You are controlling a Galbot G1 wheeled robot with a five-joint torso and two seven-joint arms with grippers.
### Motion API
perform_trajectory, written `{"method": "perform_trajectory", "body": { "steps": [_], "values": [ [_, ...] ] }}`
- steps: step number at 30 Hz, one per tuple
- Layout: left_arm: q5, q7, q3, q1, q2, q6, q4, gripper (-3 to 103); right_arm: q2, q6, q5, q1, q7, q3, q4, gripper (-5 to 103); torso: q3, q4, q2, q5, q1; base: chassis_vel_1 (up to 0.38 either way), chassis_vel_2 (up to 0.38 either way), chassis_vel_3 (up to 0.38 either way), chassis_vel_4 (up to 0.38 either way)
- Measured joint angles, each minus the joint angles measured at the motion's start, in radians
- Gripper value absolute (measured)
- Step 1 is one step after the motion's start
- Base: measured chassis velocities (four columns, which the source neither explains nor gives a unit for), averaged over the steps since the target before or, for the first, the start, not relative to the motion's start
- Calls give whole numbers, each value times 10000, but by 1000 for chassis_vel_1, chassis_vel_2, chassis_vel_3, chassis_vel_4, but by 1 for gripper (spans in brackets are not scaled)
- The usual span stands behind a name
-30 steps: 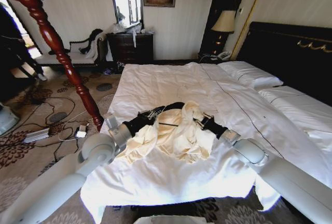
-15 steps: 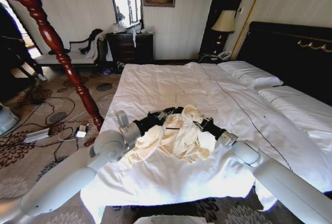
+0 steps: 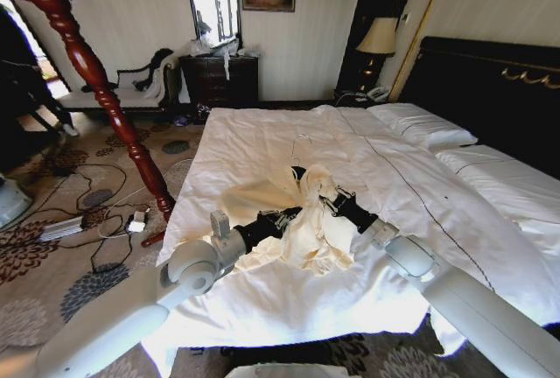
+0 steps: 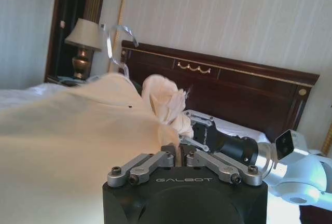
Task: Pick up the clothes from the bed and hang them on the clothes hanger.
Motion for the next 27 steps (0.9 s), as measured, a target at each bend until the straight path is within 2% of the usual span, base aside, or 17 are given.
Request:
{"method": "perform_trajectory", "body": {
  "steps": [2,3,6,8,10,12,13,15,16,18,19,20,21,24,27],
  "values": [
    [127,146,-830,868,542,-45,-473,24,199,184,218,97,125,17,-289,25,0,8,-1,-1,0,0,0,0,0],
    [127,146,-830,868,542,-45,-473,24,199,184,218,97,125,17,-289,25,0,8,-1,-1,0,0,0,0,0],
    [278,424,-1572,1603,1052,-349,-964,34,372,332,252,168,224,73,-598,25,0,4,0,-3,-1,0,0,0,0],
    [289,535,-1980,1899,1208,-496,-1277,45,498,428,159,230,227,81,-771,25,0,3,0,0,-1,0,0,0,0],
    [289,552,-2051,1941,1241,-515,-1334,45,533,463,140,246,227,81,-810,25,0,3,0,0,0,0,0,0,0],
    [339,537,-2417,2025,1441,-550,-1481,56,642,733,0,279,216,94,-931,25,0,3,0,-2,-1,0,0,0,0],
    [339,537,-2417,2025,1441,-550,-1481,56,642,733,0,279,216,94,-931,25,0,3,0,-2,-1,0,0,0,0],
    [360,234,-2659,1947,1617,-481,-1423,67,677,1036,-227,260,143,177,-979,25,0,5,0,-2,-1,0,0,0,0],
    [418,-247,-2949,1761,1873,-252,-1252,72,684,1423,-488,193,-2,276,-991,25,0,2,0,-2,-1,0,0,0,0],
    [446,-417,-3009,1688,1953,-166,-1198,72,684,1530,-563,164,-43,299,-988,25,1,2,0,-2,0,0,0,0,0],
    [481,-604,-3080,1571,2073,-56,-1103,77,684,1698,-667,115,-92,332,-961,25,0,2,0,-2,0,0,0,0,0],
    [526,-927,-3183,1347,2271,204,-900,89,711,1953,-852,47,-149,386,-887,25,0,2,0,-2,-1,0,0,0,0],
    [549,-1051,-3223,1236,2401,306,-786,89,750,2102,-1018,18,-177,420,-853,25,0,1,0,-3,-1,0,0,0,0],
    [533,-1085,-3282,1151,2619,464,-702,97,838,2312,-1323,-23,-241,472,-831,25,0,2,0,-3,0,0,0,0,0],
    [169,-833,-3292,1160,3047,654,-721,100,1030,2544,-1739,-118,-279,518,-776,25,0,3,0,0,-1,0,0,0,0]
  ]
}}
